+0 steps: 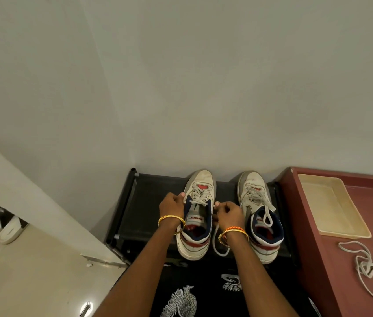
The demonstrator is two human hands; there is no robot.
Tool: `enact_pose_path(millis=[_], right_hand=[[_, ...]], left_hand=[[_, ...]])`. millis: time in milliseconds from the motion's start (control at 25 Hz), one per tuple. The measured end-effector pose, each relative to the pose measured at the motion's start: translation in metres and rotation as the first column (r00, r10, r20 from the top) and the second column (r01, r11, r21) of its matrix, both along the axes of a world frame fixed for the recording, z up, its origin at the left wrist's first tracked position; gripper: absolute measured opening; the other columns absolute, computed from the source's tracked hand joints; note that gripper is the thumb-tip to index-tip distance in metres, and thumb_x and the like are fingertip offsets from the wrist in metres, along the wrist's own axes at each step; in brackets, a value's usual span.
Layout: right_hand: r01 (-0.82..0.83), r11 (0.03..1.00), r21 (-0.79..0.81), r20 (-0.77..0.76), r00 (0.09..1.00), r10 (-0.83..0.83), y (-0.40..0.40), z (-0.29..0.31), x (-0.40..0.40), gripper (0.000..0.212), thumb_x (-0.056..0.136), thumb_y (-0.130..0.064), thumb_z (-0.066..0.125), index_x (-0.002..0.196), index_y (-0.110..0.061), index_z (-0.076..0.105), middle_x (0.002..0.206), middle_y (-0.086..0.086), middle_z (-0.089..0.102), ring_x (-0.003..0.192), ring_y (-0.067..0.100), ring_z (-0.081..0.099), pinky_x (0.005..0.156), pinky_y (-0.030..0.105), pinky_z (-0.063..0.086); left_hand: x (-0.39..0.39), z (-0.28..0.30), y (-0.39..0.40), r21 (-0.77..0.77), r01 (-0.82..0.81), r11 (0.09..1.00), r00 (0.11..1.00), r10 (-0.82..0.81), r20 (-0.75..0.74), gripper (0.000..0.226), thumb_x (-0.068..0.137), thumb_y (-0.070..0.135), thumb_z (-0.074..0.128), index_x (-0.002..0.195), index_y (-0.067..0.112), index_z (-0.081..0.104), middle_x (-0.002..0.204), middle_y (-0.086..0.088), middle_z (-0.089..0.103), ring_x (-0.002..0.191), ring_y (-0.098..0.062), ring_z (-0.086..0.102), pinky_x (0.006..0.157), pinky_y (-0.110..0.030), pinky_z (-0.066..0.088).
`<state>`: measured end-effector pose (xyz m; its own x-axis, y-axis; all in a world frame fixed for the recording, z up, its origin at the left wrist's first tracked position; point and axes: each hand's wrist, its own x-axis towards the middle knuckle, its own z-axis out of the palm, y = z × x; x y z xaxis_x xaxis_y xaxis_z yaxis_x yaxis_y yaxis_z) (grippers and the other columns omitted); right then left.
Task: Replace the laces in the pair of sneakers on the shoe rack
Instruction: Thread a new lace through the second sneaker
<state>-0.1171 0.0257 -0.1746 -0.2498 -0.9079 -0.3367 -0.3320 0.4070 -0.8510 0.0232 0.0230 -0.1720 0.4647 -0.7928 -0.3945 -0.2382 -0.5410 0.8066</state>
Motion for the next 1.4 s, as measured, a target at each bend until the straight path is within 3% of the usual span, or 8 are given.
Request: enact_pose_path(millis=[120,280,400,520,760,960,1200,1400], right_hand=[[-0.040,0.995,0.086,0.049,0.998,0.036,-0.002,0.025,-0.014,0.021,0.089,-0.021,0.063,0.071,-0.010,0.063,0.062,0.004,0.060,0.055,0.014,0.056,0.061,0.032,0.052],[-0.200,0.938,0.284,0.103,0.979,0.178,-0.006,0.091,-0.024,0.022,0.090,-0.019,0.060,0.084,0.000,0.069,0.056,0.002,0.047,0.051,0.011,0.041,0.050,0.024,0.042],[-0.304,0.928,0.214,0.116,0.951,0.285,-0.013,0.150,-0.018,0.019,0.090,-0.016,0.059,0.078,-0.005,0.067,0.054,-0.002,0.041,0.049,0.009,0.036,0.047,0.021,0.039],[-0.340,0.937,0.084,0.138,0.935,0.327,-0.016,0.206,-0.013,0.027,0.095,-0.019,0.054,0.078,-0.003,0.068,0.050,-0.003,0.037,0.043,0.008,0.032,0.044,0.020,0.035],[-0.372,0.914,-0.163,0.124,0.911,0.393,-0.008,0.312,-0.019,0.026,0.094,-0.023,0.055,0.080,-0.006,0.070,0.050,-0.006,0.042,0.046,0.008,0.035,0.049,0.021,0.039],[-0.362,0.890,-0.278,0.135,0.903,0.409,-0.009,0.364,-0.021,0.024,0.093,-0.023,0.056,0.079,-0.008,0.069,0.057,-0.004,0.047,0.049,0.008,0.039,0.050,0.021,0.040],[-0.366,0.880,-0.302,0.206,0.876,0.436,-0.015,0.386,-0.020,0.022,0.096,-0.015,0.051,0.084,-0.006,0.067,0.064,-0.001,0.052,0.059,0.010,0.048,0.058,0.023,0.045],[-0.380,0.864,-0.329,0.157,0.881,0.447,-0.013,0.376,-0.021,0.017,0.090,-0.024,0.063,0.086,-0.009,0.070,0.073,0.000,0.060,0.067,0.011,0.055,0.062,0.023,0.048]], left_hand=[[0.014,0.030,0.000,0.033,0.148,0.988,0.988,-0.149,0.049,0.027,0.095,0.023,0.053,0.073,0.007,0.057,0.075,-0.009,0.057,0.066,-0.016,0.051,0.065,-0.027,0.042],[0.026,0.102,-0.002,0.065,0.352,0.934,0.936,-0.353,0.002,0.022,0.095,0.006,0.048,0.095,-0.004,0.068,0.070,-0.004,0.059,0.060,-0.012,0.049,0.057,-0.021,0.043],[0.025,0.161,0.000,0.059,0.374,0.925,0.924,-0.367,-0.103,0.021,0.094,0.005,0.049,0.100,-0.005,0.067,0.062,0.000,0.055,0.041,-0.005,0.037,0.039,-0.014,0.031],[0.025,0.217,0.002,-0.004,0.395,0.919,0.902,-0.388,-0.190,0.024,0.096,0.007,0.045,0.103,-0.002,0.066,0.063,0.000,0.054,0.038,-0.003,0.034,0.036,-0.013,0.028],[0.019,0.309,0.014,-0.184,0.461,0.868,0.841,-0.493,-0.221,0.024,0.097,0.011,0.046,0.100,0.004,0.069,0.068,0.001,0.062,0.046,-0.004,0.045,0.048,-0.014,0.041],[0.012,0.358,0.010,-0.332,0.399,0.855,0.808,-0.498,-0.314,0.023,0.096,0.005,0.044,0.095,0.005,0.067,0.085,-0.002,0.070,0.057,-0.006,0.062,0.059,-0.018,0.048],[0.008,0.386,0.004,-0.299,0.440,0.847,0.820,-0.514,-0.252,0.025,0.096,0.005,0.041,0.104,0.006,0.065,0.097,-0.005,0.073,0.081,-0.012,0.070,0.071,-0.022,0.049],[0.004,0.385,0.006,-0.270,0.415,0.869,0.821,-0.486,-0.300,0.024,0.095,0.020,0.050,0.103,0.005,0.067,0.097,-0.008,0.073,0.087,-0.017,0.070,0.075,-0.025,0.050]])
